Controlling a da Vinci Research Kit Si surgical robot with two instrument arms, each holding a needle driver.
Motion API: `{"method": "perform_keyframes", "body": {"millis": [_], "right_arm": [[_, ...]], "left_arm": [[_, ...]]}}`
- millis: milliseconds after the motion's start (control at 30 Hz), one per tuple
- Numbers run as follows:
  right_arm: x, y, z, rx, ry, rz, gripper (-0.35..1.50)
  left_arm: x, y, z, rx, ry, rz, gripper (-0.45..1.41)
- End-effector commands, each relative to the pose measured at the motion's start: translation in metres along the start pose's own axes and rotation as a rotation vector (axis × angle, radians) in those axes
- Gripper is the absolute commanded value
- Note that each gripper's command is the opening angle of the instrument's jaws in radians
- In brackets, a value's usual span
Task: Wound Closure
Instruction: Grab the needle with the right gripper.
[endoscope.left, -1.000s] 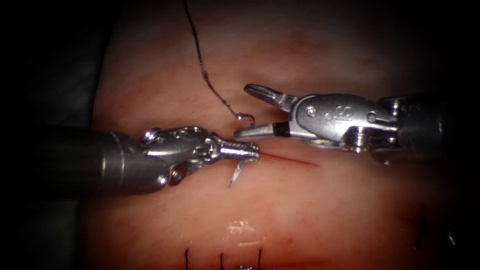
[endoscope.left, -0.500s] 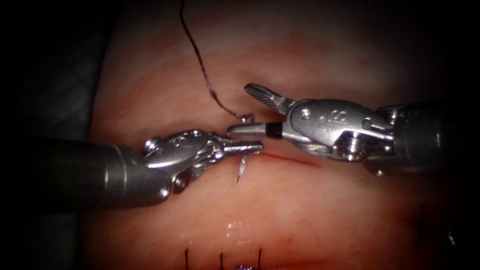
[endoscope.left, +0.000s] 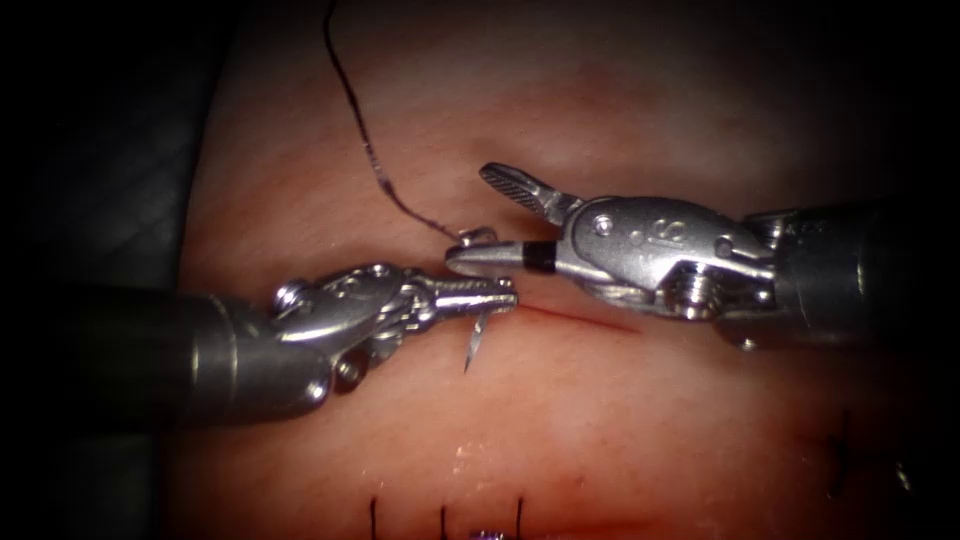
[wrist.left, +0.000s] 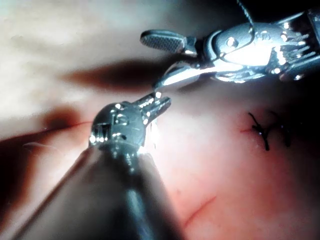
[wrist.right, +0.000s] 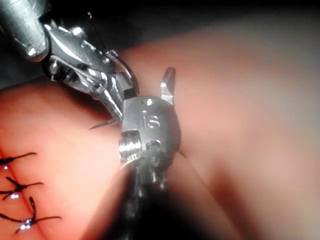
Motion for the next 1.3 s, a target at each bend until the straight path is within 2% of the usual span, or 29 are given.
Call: {"method": "perform_keyframes", "body": {"millis": [33, 267, 367, 400, 467, 800, 867, 933, 967, 1000, 1133, 1167, 1300], "right_arm": [[-0.0004, -0.0004, 0.0007, 0.007, 0.004, -0.001, 0.98], [-0.0004, -0.0006, 0.0008, 0.005, 0.005, -0.002, 0.88], [-0.0004, -0.0007, 0.0008, 0.004, 0.005, -0.002, 0.64], [-0.0004, -0.0008, 0.0008, 0.005, 0.006, -0.002, 0.22], [-0.0005, -0.0009, 0.0007, 0.004, 0.006, -0.003, -0.35], [-0.0008, -0.001, 0.0002, 0.017, -0.004, 0.02, -0.35], [-0.0008, -0.001, 0.0002, 0.018, -0.004, 0.02, -0.35], [-0.0008, -0.0009, 0.0002, 0.018, -0.005, 0.026, -0.35], [-0.0008, -0.0009, 0.0002, 0.018, -0.005, 0.026, -0.35], [-0.0008, -0.0009, 0.0002, 0.018, -0.005, 0.026, -0.35], [-0.0008, -0.0008, 0.0001, 0.019, -0.005, 0.032, -0.35], [-0.0009, -0.0008, 0.0001, 0.02, -0.005, 0.037, -0.35], [-0.001, -0.0001, -0.0002, 0.022, -0.002, 0.074, -0.35]], "left_arm": [[-0.0003, -0.0003, 0.0006, 0.001, 0.0, 0.0, -0.45], [-0.0005, -0.0002, 0.0007, 0.001, 0.0, 0.001, -0.45], [-0.0005, -0.0002, 0.0007, 0.001, 0.0, 0.002, -0.45], [-0.0005, -0.0002, 0.0006, 0.001, -0.001, 0.002, -0.45], [-0.0006, -0.0002, 0.0006, 0.0, -0.001, 0.002, -0.45], [-0.0005, 0.0, 0.0003, -0.007, 0.021, 0.013, -0.45], [-0.0004, 0.0, 0.0002, 0.017, 0.03, 0.079, -0.45], [-0.0004, -0.0001, 0.0002, 0.049, 0.023, 0.192, 0.12], [-0.0005, -0.0001, 0.0003, 0.08, 0.017, 0.24, 0.56], [-0.0005, -0.0001, 0.0003, 0.108, 0.011, 0.282, 0.78], [-0.0004, -0.0001, 0.0002, 0.189, -0.003, 0.331, 0.98], [-0.0004, -0.0001, 0.0, 0.189, -0.004, 0.336, 0.98], [-0.0003, -0.0001, -0.001, 0.155, -0.005, 0.334, 1.2]]}}
